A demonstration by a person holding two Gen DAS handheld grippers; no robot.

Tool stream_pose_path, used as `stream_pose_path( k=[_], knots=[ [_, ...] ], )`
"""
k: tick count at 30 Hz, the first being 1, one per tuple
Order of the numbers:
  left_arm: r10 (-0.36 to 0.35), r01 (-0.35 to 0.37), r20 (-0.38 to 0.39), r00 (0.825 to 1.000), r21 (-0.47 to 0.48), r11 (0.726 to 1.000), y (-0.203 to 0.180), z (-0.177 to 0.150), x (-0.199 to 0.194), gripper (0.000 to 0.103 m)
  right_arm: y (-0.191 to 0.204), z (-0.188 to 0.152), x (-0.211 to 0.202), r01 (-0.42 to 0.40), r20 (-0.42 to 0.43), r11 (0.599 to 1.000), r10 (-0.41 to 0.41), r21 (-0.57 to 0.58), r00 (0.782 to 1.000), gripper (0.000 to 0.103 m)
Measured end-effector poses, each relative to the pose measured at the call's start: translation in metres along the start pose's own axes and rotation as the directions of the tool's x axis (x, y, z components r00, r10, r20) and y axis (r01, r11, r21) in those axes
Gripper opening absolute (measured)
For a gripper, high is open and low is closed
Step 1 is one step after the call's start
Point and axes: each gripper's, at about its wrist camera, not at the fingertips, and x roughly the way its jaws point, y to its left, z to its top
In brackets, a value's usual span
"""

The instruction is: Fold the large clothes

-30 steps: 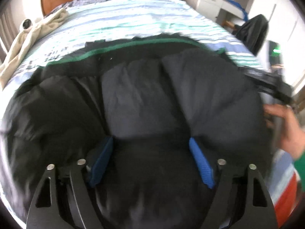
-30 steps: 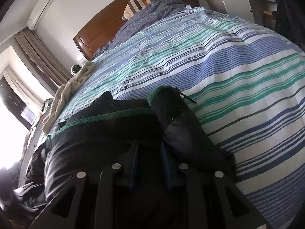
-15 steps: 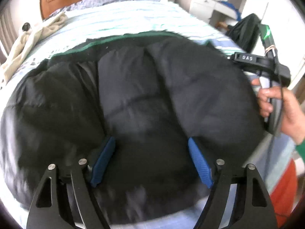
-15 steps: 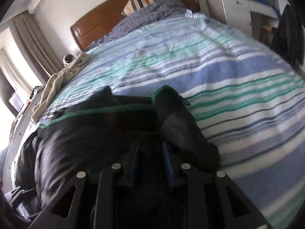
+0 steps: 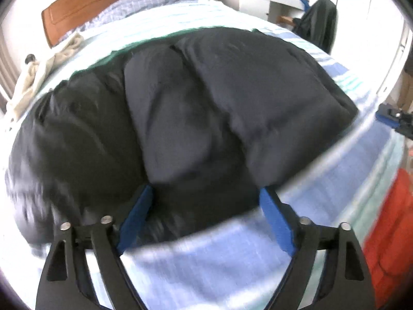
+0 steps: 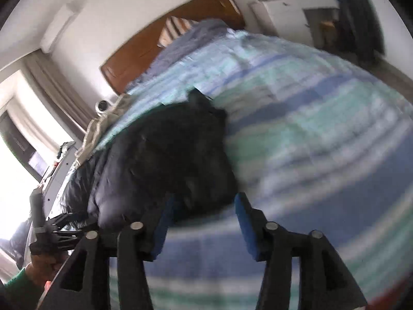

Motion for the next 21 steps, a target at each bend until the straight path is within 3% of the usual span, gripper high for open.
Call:
stream_pose_path(
  k=[3,6,10,13,16,18,21],
  knots=[
    [-0.058,0.058,0.009,0.998,-0.095,0.994,0.006,-0.008,-0.021,0.088,0.000,-0.007,0.007,-0.020,-0.049,0.999,0.021,0.025,0.999,0.053],
    [-0.074,0.086,0.064,0.995,-0.203,0.975,0.027,0.006,-0.038,0.088,0.002,-0.009,0.017,-0.073,-0.068,0.993,0.080,0.096,0.994,0.053],
    [-0.001,0.038,0.125,0.992,-0.293,0.955,0.062,0.045,-0.047,0.088,0.003,-0.006,0.042,-0.183,-0.085,0.942,0.214,0.280,0.973,0.054],
    [0.031,0.011,0.121,0.992,-0.333,0.943,0.078,0.066,-0.034,0.088,0.001,-0.003,0.055,-0.149,-0.073,0.926,0.185,0.348,0.980,0.055],
    [-0.008,0.035,0.094,0.996,-0.290,0.956,0.070,0.074,-0.012,0.088,-0.003,-0.005,0.064,-0.108,-0.060,0.908,0.144,0.404,0.988,0.055],
    [0.043,-0.027,0.066,0.997,-0.227,0.974,0.062,0.075,0.013,0.088,-0.004,-0.006,0.066,-0.097,-0.060,0.904,0.134,0.417,0.989,0.055],
    [0.066,-0.053,0.057,0.996,-0.207,0.977,0.064,0.068,0.041,0.094,-0.004,-0.001,0.073,-0.104,-0.056,0.886,0.144,0.452,0.988,0.061]
  ],
)
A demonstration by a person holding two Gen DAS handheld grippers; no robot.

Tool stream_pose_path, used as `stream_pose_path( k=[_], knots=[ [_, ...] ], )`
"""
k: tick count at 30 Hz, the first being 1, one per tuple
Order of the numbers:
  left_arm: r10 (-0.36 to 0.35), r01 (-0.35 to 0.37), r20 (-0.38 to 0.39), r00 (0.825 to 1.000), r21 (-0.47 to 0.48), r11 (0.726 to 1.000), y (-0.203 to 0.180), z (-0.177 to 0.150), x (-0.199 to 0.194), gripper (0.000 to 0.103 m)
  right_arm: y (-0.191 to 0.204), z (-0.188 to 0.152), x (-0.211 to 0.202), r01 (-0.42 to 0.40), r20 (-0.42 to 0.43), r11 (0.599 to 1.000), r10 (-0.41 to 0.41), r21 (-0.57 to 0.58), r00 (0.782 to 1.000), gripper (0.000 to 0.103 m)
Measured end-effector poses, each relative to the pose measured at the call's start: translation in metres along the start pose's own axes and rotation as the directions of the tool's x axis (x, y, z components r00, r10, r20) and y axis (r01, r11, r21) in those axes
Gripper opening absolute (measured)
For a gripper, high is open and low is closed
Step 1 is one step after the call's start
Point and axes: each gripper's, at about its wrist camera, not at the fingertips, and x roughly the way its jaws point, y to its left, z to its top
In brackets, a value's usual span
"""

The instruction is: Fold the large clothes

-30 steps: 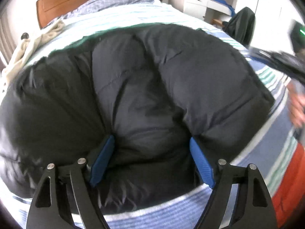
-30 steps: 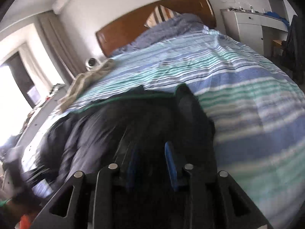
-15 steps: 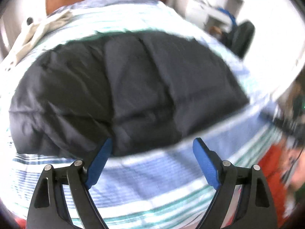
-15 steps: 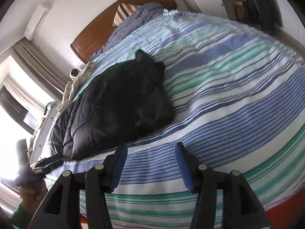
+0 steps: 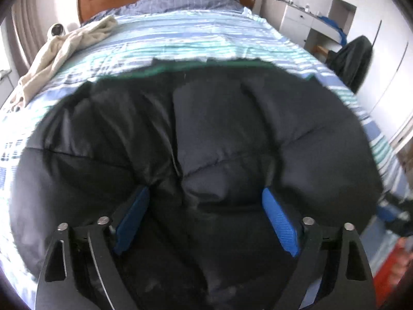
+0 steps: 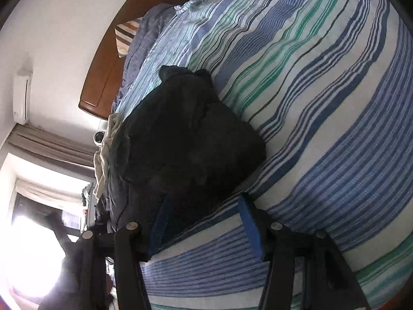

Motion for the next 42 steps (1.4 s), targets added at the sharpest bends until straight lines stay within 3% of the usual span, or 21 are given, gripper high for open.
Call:
stream_pose_path(
  k=[3,6,12,15,18,21,22,23,25,28,30,33,37,42],
  knots=[
    [0.006,-0.006,-0.006,1.000,0.008,1.000,0.000,-0.006,0.008,0.095,0.000,0.007,0.019,0.019,-0.038,0.999,-0.017,0.042,0.999,0.062],
    [0.010,-0.010,-0.010,1.000,0.013,1.000,-0.002,-0.011,0.006,0.095,0.006,0.013,0.037,-0.022,-0.033,0.998,0.024,0.060,0.999,0.064],
    [0.000,0.000,-0.017,1.000,0.020,1.000,0.001,-0.013,0.011,0.095,-0.005,0.016,0.051,-0.056,0.138,0.982,0.031,0.181,0.990,0.065],
    [0.007,-0.006,-0.012,1.000,0.026,1.000,0.000,-0.014,0.012,0.096,-0.008,0.026,0.065,-0.136,0.192,0.976,0.102,0.173,0.976,0.062],
    [0.010,-0.009,-0.019,1.000,0.028,1.000,-0.001,-0.011,0.012,0.096,0.008,0.032,0.060,-0.128,0.190,0.988,0.110,0.085,0.976,0.028],
    [-0.001,0.003,-0.058,0.998,0.030,1.000,0.000,-0.004,0.010,0.095,0.057,0.024,0.030,-0.101,0.242,0.983,0.136,-0.152,0.961,0.025],
    [-0.014,0.016,-0.098,0.995,0.021,1.000,0.004,0.002,0.005,0.091,0.078,0.018,0.018,-0.091,0.256,0.965,0.155,-0.246,0.954,0.025],
    [-0.052,0.052,-0.135,0.989,-0.005,0.999,0.011,0.013,-0.006,0.080,0.095,0.012,0.010,-0.082,0.264,0.946,0.169,-0.314,0.950,0.025],
    [-0.150,0.145,-0.108,0.983,-0.052,0.988,0.024,0.038,-0.039,0.076,0.128,-0.003,-0.004,-0.045,0.279,0.894,0.186,-0.446,0.942,0.025],
    [-0.251,0.251,-0.020,0.968,-0.013,0.968,0.027,0.088,-0.101,0.092,0.171,-0.029,-0.011,0.012,0.288,0.798,0.203,-0.602,0.936,0.025],
    [-0.327,0.328,-0.025,0.945,0.060,0.943,0.016,0.115,-0.130,0.099,0.200,-0.048,-0.011,0.046,0.286,0.720,0.215,-0.692,0.934,0.025],
    [-0.440,0.453,-0.113,0.891,0.149,0.879,-0.012,0.150,-0.155,0.099,0.238,-0.077,-0.009,0.096,0.278,0.587,0.228,-0.804,0.933,0.025],
    [-0.412,0.456,-0.225,0.883,0.204,0.866,-0.043,0.172,-0.160,0.099,0.269,-0.116,-0.002,0.158,0.268,0.424,0.214,-0.892,0.939,0.025],
    [-0.265,0.350,-0.282,0.922,0.316,0.882,-0.067,0.166,-0.162,0.099,0.295,-0.165,0.011,0.198,0.237,0.183,0.219,-0.963,0.947,0.025]
  ],
)
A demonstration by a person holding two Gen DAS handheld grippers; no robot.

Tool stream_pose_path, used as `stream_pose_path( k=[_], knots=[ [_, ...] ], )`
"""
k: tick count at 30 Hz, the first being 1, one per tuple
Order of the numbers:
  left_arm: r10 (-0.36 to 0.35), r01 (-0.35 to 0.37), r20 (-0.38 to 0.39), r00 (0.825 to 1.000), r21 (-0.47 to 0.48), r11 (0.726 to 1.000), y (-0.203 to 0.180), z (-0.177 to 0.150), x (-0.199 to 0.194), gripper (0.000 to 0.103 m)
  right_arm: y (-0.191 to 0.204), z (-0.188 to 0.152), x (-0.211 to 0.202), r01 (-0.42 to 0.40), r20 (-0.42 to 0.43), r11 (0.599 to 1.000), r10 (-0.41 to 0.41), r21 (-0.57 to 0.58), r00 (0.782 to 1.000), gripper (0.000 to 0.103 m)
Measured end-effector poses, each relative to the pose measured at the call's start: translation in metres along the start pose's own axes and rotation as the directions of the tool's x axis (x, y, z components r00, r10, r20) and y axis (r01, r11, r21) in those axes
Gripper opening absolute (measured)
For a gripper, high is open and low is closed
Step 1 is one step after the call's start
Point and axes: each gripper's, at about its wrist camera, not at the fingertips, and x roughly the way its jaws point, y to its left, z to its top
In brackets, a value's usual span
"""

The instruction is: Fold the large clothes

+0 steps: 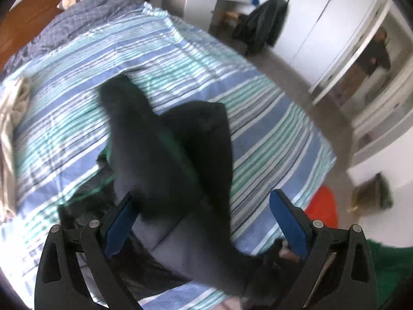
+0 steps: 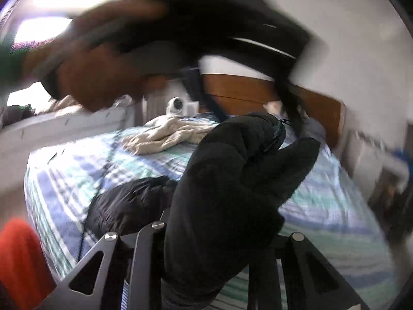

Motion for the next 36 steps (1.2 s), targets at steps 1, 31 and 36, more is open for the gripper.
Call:
stream_pose_path(
  k=[1,31,36],
  knots=[
    [0.042,-0.042,-0.017,0.999,0.005,0.999,0.005,-0.003,0.003,0.099,0.010,0.001,-0.001,-0.004,0.007,0.999,0.005,-0.045,1.000,0.025],
    [0.048,-0.047,-0.013,0.999,-0.542,0.839,0.259,-0.156,0.054,0.047,0.080,-0.027,0.175,-0.441,-0.280,0.780,0.588,0.444,0.759,0.035],
    [-0.006,0.056,0.076,0.997,-0.685,0.727,0.288,-0.189,0.080,0.055,0.094,-0.037,0.195,-0.411,-0.340,0.795,0.575,0.446,0.744,0.034]
  ],
)
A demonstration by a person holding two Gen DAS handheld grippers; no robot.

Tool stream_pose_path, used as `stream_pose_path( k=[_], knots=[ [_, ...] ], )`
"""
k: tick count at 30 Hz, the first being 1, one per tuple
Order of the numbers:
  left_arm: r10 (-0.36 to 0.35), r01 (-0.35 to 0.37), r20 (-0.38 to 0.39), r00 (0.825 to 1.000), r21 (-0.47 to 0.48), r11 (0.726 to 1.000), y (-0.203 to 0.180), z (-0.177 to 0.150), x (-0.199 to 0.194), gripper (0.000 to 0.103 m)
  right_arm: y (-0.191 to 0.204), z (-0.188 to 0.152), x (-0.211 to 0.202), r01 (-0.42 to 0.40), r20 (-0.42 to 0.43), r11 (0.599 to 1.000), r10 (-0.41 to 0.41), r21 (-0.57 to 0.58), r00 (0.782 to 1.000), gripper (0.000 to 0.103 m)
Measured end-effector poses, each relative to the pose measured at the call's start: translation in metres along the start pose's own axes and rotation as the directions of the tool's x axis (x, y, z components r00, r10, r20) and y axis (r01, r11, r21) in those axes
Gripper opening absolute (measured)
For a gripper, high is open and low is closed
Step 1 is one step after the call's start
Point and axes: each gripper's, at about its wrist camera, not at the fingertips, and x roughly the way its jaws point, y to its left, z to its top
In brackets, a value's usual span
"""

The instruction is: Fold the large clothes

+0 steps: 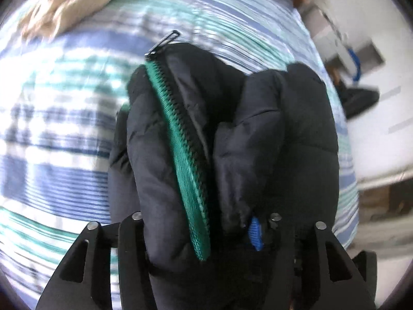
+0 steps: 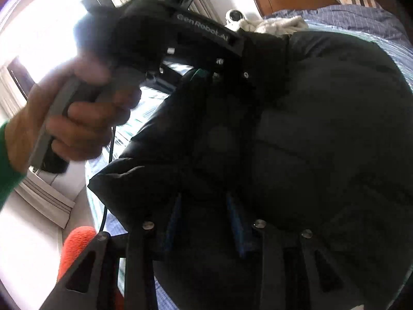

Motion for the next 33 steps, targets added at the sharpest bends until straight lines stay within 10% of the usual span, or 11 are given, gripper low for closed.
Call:
stream_pose_path(
  k=[6,10,16,25,33],
  knots=[
    [-0.123,0.134,0.100,0.987,-0.111,0.985,0.027,-0.019,0.009,0.056,-0.009,0.024,-0.057,-0.084,0.025,0.991,0.082,0.104,0.996,0.033],
    [-0.178,0.192,0.107,0.978,-0.142,0.971,0.041,-0.019,0.013,0.056,-0.037,0.078,-0.089,0.032,0.098,0.991,-0.045,0.132,0.994,0.038],
    [-0.198,0.214,0.121,0.973,-0.135,0.967,0.049,-0.023,0.013,0.057,-0.085,0.148,-0.005,0.169,-0.105,0.975,-0.155,0.143,0.982,0.037],
    [-0.160,0.178,0.114,0.980,-0.171,0.969,0.075,-0.030,0.021,0.057,-0.122,0.144,0.085,0.304,-0.245,0.943,-0.266,0.135,0.932,0.028],
    [-0.151,0.168,0.120,0.981,-0.146,0.975,0.067,-0.034,0.021,0.057,-0.062,0.100,-0.027,0.170,-0.121,0.985,-0.170,-0.010,0.978,0.033]
  ],
)
